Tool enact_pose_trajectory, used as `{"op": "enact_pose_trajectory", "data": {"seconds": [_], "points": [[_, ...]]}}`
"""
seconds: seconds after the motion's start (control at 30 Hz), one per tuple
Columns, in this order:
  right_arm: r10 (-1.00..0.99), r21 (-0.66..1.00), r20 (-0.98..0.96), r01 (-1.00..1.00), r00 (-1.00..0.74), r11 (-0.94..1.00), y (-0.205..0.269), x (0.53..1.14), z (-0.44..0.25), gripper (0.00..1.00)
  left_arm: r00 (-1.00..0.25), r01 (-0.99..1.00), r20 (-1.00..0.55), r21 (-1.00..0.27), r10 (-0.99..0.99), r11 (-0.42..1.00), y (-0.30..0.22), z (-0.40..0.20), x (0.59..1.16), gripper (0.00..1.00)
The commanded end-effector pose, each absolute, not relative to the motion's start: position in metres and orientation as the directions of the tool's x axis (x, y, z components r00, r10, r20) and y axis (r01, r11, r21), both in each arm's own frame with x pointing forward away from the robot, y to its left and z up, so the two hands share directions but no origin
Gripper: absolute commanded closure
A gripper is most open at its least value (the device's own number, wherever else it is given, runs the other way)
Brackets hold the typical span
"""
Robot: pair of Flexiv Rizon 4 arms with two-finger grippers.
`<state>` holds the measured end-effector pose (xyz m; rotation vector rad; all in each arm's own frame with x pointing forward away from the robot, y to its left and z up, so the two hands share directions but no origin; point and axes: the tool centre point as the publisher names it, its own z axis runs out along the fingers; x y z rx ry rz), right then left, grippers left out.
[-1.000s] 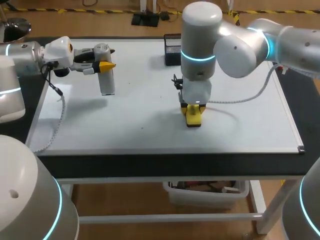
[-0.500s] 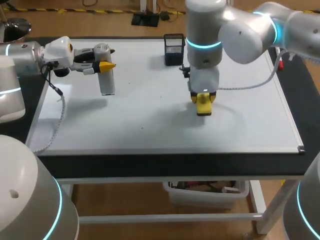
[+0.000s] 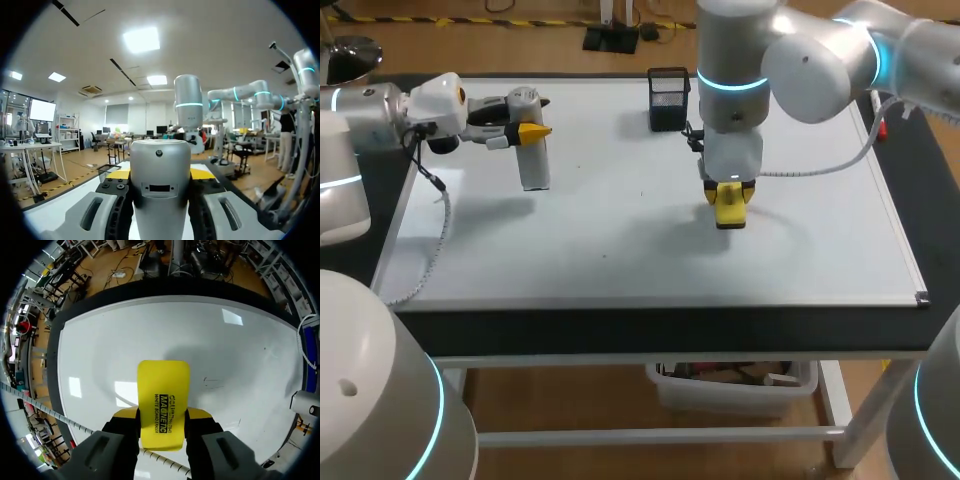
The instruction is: Pick up the inspection probe, press it on each red-marked spot on the whiteboard one by one, put down the probe, pick up the eraser, and wipe off all the red marks.
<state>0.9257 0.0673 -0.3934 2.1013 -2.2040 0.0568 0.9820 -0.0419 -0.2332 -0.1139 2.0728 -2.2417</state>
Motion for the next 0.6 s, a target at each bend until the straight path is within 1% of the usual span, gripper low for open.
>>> {"op": "enact_pose_trajectory", "data": {"seconds": [0.03,0.13,0.37,0.6], "points": [[-0.994,0.038,0.096,-0.998,-0.043,0.047,0.066,0.926,-0.392,1.00,-0.993,0.016,-0.006,-0.997,-0.118,-0.077,-0.042,-0.232,0.981,1.00],[-0.993,0.039,0.103,-0.997,-0.059,0.064,0.056,0.942,-0.396,1.00,-0.993,0.016,-0.006,-0.997,-0.118,-0.077,-0.042,-0.232,0.981,1.00],[-0.982,-0.003,0.177,-0.998,-0.064,0.064,0.029,1.003,-0.391,1.00,-0.993,0.016,-0.006,-0.997,-0.118,-0.077,-0.042,-0.232,0.981,1.00],[-0.987,0.004,0.155,-0.999,-0.049,0.050,0.016,1.051,-0.387,1.00,-0.993,0.016,-0.006,-0.997,-0.118,-0.077,-0.042,-0.232,0.981,1.00]]}}
